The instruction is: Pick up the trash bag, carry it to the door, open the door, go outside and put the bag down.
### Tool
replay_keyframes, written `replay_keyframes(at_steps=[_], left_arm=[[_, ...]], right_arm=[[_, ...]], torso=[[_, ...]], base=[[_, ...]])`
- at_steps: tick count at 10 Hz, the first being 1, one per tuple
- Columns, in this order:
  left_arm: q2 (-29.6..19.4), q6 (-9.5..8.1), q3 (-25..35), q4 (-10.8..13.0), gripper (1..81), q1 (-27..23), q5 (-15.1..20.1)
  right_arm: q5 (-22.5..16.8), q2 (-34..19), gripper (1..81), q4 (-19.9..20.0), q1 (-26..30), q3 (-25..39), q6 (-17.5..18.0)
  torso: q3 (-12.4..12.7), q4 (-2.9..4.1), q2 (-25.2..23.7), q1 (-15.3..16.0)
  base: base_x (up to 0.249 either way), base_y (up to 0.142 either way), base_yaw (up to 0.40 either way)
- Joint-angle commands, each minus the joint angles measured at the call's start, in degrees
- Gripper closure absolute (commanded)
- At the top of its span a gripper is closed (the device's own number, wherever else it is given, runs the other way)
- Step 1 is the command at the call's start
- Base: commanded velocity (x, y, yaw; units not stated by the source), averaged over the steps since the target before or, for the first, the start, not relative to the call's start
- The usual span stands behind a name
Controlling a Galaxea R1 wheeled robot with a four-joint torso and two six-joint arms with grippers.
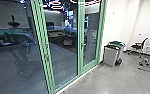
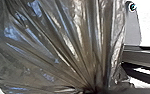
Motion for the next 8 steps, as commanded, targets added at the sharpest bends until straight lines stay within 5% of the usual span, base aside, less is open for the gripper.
replay_keyframes(at_steps=[1,8], left_arm=[[-0.27,-0.06,0.05,-0.49,81.1,-2.72,4.47],[-0.18,0.02,0.05,-0.49,81.1,-2.8,4.56]], right_arm=[[-3.25,-0.4,1.0,-0.54,2.14,-0.31,-0.17],[-3.25,-0.22,1.0,-0.55,2.14,-0.84,-0.26]], torso=[[0.0,0.0,0.0,0.0],[0.0,0.0,0.0,0.0]], base=[[0.14,-0.079,0.0],[0.14,-0.079,0.0]])
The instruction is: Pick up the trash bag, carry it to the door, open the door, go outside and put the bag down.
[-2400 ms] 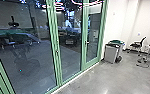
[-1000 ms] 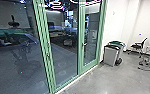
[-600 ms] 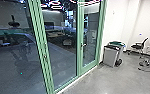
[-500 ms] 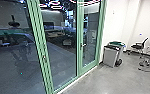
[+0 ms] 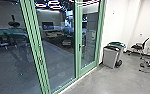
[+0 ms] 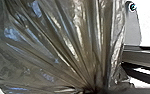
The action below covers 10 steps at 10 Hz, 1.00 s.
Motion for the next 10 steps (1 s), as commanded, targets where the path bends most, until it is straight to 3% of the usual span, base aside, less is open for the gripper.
replay_keyframes(at_steps=[1,10], left_arm=[[-0.18,0.02,0.05,-0.4,81.1,-2.77,4.56],[-0.09,0.02,0.05,-0.31,81.1,-2.77,4.56]], right_arm=[[-3.25,-0.46,1.0,-0.39,2.14,-0.2,-0.26],[-3.25,-0.46,1.0,-0.39,2.22,-0.2,-0.26]], torso=[[0.0,0.0,0.0,0.0],[0.0,0.0,0.0,0.0]], base=[[0.14,-0.078,0.0],[0.14,-0.078,0.0]])
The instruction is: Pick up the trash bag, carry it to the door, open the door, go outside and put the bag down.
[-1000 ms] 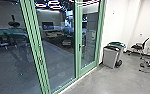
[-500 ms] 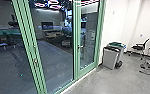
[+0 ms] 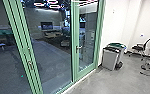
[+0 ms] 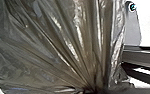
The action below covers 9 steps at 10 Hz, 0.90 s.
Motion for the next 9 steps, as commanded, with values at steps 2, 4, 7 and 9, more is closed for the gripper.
replay_keyframes(at_steps=[2,4,7,9], left_arm=[[-0.2,0.02,0.05,-0.31,81.1,-2.71,4.53],[-0.2,0.02,0.05,-0.31,81.1,-2.8,4.53],[-0.29,0.02,0.05,-0.31,81.1,-2.72,4.53],[-0.29,0.02,0.05,-0.31,81.1,-2.71,4.53]], right_arm=[[-3.25,-0.46,1.0,-0.39,2.22,-0.11,-0.26],[-3.25,-0.46,1.0,-0.39,2.31,-0.11,-0.26],[-3.25,-0.46,1.0,-0.47,2.14,-0.11,-0.26],[-3.25,-0.46,1.0,-0.56,2.14,-0.11,-0.26]], torso=[[0.0,0.0,0.0,0.0],[0.0,0.0,0.0,0.0],[0.0,0.0,0.0,0.0],[0.0,0.0,0.0,0.0]], base=[[0.14,-0.079,0.0],[0.14,-0.077,0.0],[0.138,-0.068,0.0],[0.134,-0.03,0.0]])
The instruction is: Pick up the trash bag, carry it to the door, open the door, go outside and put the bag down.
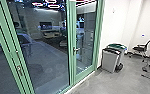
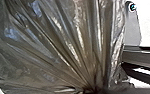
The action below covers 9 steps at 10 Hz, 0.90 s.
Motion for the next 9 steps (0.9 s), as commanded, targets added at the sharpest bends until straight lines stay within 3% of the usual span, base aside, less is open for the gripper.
replay_keyframes(at_steps=[1,4,9], left_arm=[[-0.31,0.05,0.05,-0.31,81.1,-2.64,4.56],[-0.23,0.05,0.05,-0.31,81.1,-2.64,4.56],[-0.31,0.05,0.05,-0.22,81.1,-2.65,4.56]], right_arm=[[-3.25,-0.44,1.0,-0.52,2.13,-0.1,-0.26],[-3.16,-0.35,1.0,-0.52,2.14,-0.1,-0.26],[-3.25,-0.26,1.0,-0.6,2.22,-0.1,-0.26]], torso=[[0.0,0.0,0.0,0.0],[0.0,0.0,-0.02,0.0],[0.0,0.0,0.0,0.0]], base=[[0.134,0.0,0.0],[0.133,0.0,0.0],[0.133,-0.077,0.0]])
